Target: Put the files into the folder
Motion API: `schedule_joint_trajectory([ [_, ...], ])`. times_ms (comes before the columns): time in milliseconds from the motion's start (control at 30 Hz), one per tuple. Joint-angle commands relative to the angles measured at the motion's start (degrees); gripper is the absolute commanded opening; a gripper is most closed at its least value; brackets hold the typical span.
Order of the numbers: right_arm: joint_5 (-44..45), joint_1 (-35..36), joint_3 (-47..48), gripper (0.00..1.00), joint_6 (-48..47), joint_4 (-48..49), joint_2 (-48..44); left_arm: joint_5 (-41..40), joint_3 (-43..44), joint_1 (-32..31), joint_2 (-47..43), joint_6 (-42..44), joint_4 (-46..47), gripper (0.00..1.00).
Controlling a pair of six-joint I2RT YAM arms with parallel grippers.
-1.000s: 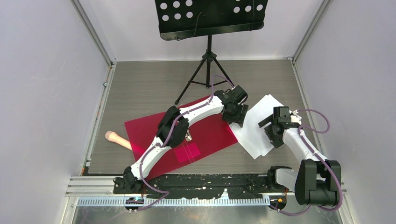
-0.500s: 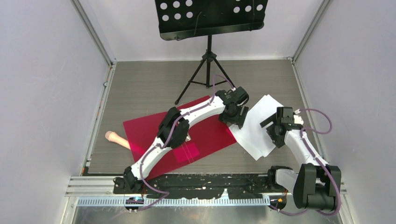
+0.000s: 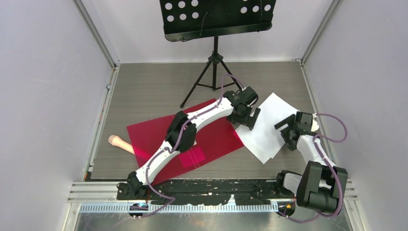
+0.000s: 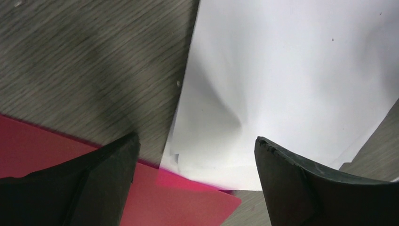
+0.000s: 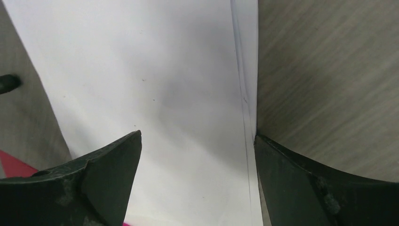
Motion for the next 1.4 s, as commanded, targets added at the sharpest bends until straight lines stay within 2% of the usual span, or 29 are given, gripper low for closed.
schedule_joint_trajectory([
  [0, -9.62, -0.28, -4.2, 0.96, -1.03, 9.3, 4.48, 2.68, 3.73, 0.59, 2.73, -1.38, 0.74, 0.96],
  [200, -14.69, -0.07, -5.62, 0.97, -0.2, 14.14, 7.11, 9.87, 3.24, 0.11, 5.68, -9.0, 3.6, 0.92],
  [467, -16.72, 0.36, -3.17, 0.98, -1.5, 13.82, 9.75, 13.63, 2.75, 0.12, 4.35, -11.33, 5.09, 0.71],
  [667, -15.51, 0.38, -0.99, 0.99, -3.58, 10.34, 7.73, 15.66, 1.64, 1.49, -0.79, -14.25, 6.77, 0.5],
  [767, -16.14, 0.4, 0.47, 0.98, -4.35, 8.27, 6.01, 18.14, -1.22, 3.43, -4.34, -17.66, 8.84, 0.32],
  [833, -15.3, 0.37, 1.83, 0.98, -5.01, 5.88, 4.59, 20.29, -3.65, 4.78, -7.36, -19.63, 10.71, 0.26],
  [1000, -16.2, 0.1, 2.54, 0.96, -4.29, 3.87, 0.6, 23.61, -5.86, 7.11, -12.71, -21.79, 11.97, 0.21],
  [1100, -20.62, 0.07, 1.94, 0.95, -3.26, 6.19, 0.07, 28.31, -8.9, 8.3, -15.44, -24.4, 14.6, 0.2],
  [1267, -29.84, 0.16, -3.14, 0.95, 4.62, 20.7, -0.9, 33.33, -15.11, 9.14, -19.51, -27.86, 18.82, 0.19],
  [1367, -32.3, 0.19, -6.23, 0.95, 10.98, 29.57, -0.91, 35.77, -18.87, 9.6, -21.44, -30.57, 22.02, 0.19],
])
